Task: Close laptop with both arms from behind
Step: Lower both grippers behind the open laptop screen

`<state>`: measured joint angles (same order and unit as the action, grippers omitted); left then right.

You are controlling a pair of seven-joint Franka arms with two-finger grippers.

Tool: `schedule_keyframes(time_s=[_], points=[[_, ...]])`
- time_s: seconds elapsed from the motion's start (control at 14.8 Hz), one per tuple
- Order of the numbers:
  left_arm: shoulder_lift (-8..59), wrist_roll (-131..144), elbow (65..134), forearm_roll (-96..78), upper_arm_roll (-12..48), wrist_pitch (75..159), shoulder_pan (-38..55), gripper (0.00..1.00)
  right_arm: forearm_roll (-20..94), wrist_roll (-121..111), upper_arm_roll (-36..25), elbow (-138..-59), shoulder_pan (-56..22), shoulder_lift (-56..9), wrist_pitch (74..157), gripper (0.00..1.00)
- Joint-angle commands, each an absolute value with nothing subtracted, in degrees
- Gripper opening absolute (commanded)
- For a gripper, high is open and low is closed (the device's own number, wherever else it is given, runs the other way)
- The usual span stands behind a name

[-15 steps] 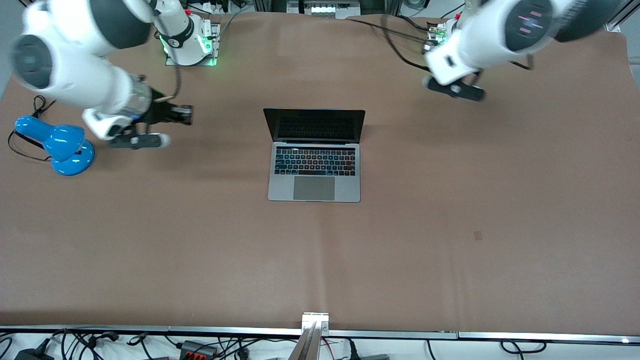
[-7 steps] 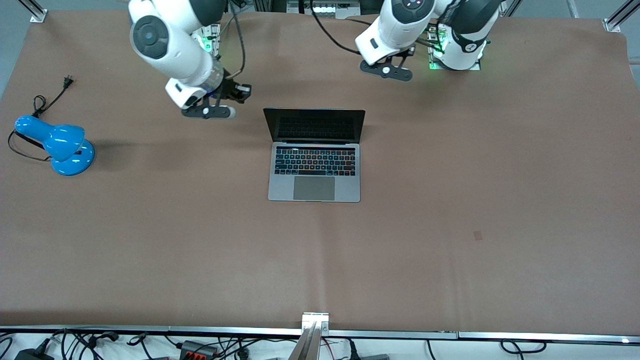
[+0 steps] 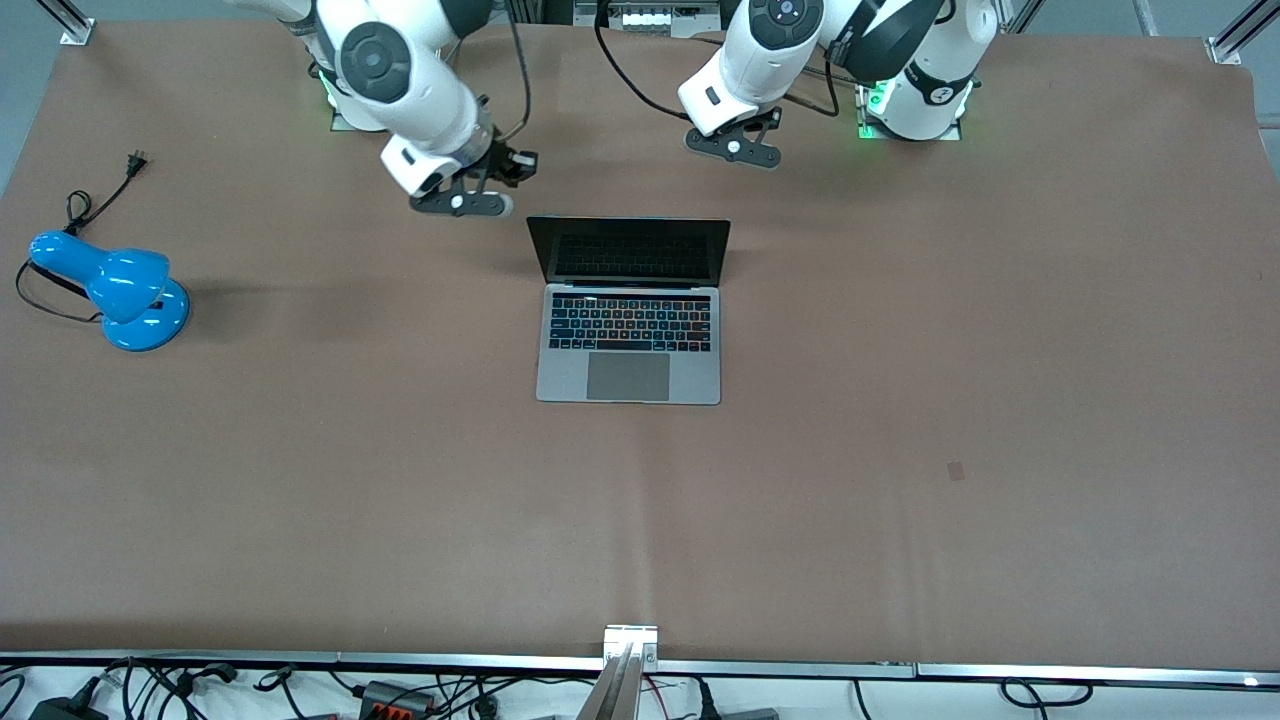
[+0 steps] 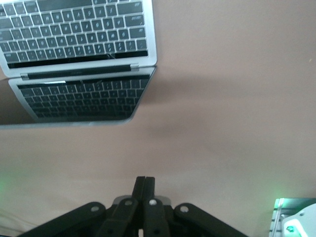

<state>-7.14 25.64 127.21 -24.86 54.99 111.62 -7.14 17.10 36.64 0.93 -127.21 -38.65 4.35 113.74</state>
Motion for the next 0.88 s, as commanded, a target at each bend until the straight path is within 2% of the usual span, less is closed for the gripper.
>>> schedule_keyframes(time_s=[0.0, 0.13, 0.47, 0.81], points=[[-8.97, 25.14, 130.60, -26.54, 55.72, 117.93, -8.26, 0.01, 18.11, 38.41, 0.18, -129.20, -41.74, 5.63, 115.14, 0.00], [-8.44, 24.79, 130.69, -26.54, 55.63, 120.22, -8.79, 0.01, 18.02, 38.41, 0.18, -130.51, -42.97, 5.36, 117.50, 0.00], [-4.14, 24.70, 133.24, -26.54, 55.63, 131.63, -8.79, 0.01, 18.02, 37.62, 0.09, -130.25, -42.45, -0.35, 125.41, 0.00], [-2.82, 23.82, 133.42, -26.28, 55.55, 136.84, -8.88, 0.01, 17.93, 36.22, -0.26, -128.06, -41.84, -3.24, 127.09, 0.00]])
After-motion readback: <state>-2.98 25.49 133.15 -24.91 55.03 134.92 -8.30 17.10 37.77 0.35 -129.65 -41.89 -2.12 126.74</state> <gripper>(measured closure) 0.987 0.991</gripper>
